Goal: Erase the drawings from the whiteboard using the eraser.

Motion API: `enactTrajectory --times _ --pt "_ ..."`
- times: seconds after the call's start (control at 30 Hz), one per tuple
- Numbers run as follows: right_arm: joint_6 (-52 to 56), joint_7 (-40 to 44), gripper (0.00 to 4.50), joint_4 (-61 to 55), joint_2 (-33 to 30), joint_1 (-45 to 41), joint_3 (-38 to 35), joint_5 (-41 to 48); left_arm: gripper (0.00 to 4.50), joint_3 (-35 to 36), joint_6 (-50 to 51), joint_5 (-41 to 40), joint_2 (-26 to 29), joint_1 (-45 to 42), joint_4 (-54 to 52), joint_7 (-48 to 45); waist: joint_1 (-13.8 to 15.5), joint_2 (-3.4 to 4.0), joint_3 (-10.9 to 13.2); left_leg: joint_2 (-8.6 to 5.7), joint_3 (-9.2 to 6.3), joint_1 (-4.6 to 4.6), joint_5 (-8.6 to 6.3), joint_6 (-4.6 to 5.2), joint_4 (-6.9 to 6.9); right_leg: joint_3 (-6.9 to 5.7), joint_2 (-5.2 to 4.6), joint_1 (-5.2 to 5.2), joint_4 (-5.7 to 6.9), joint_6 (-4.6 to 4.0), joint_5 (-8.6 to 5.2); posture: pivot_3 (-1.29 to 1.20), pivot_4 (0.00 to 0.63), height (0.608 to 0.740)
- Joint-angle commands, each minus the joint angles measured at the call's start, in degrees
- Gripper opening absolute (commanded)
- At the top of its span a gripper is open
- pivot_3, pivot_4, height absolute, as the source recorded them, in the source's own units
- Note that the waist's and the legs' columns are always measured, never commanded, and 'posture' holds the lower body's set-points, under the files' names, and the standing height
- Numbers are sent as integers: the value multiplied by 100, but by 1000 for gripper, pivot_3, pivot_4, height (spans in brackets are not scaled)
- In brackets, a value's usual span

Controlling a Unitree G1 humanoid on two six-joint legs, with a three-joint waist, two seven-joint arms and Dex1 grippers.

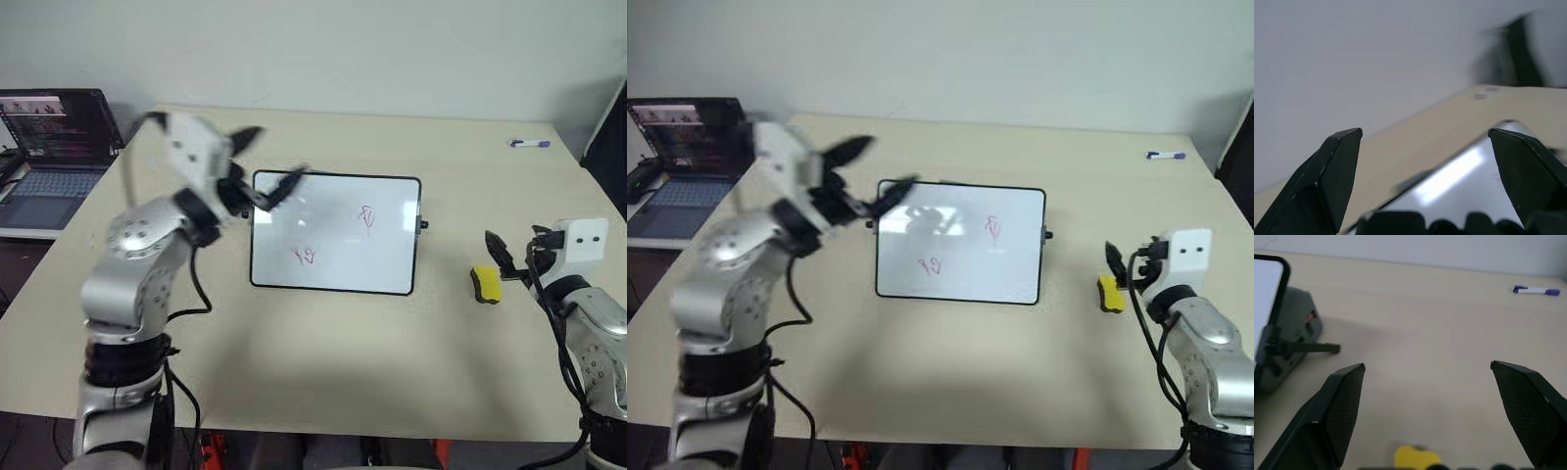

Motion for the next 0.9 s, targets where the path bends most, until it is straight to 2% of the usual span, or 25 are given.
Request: enactTrajectory --times 0.03,0.17,0.23,0.53,0.87,0.9 --pt "1154 -383 4483 -630 98 -54 -82 421 4500 -764 -85 -53 289 -159 156 -1163 -54 3 2 6 0 3 0 -1 -1 3 0 0 0 0 0 0 150 740" --pt "1659 -717 4483 -772 319 -37 137 294 4500 -1529 -260 -154 453 -364 342 -2548 -102 9 6 12 -8 8 1 -1 -11 -1 14 -5 6 -1 -9 0 150 740" --pt "1601 -850 4483 -701 401 -30 277 74 4500 -1796 -541 42 394 -472 594 -2922 -111 10 6 9 -9 7 0 0 -10 -3 21 -5 5 12 -17 0 150 740" --pt "1124 -1024 4483 -132 658 -97 689 -639 4500 -2396 -1251 601 -352 -932 1423 -3336 -114 11 5 -1 -9 -9 -1 4 -4 -1 17 -6 -6 17 -18 0 150 740" --pt "700 -944 4483 340 816 -144 764 -1116 4500 -2373 -1299 804 -404 -763 1418 -3324 -134 11 5 1 -10 -7 -1 4 -4 0 19 -10 1 19 -19 0 150 740" --pt "692 -915 4309 385 849 -156 753 -1114 4500 -2354 -1272 797 -419 -757 1399 -3295 -134 11 5 1 -10 -8 -1 4 -4 0 19 -10 0 18 -18 0 150 740"
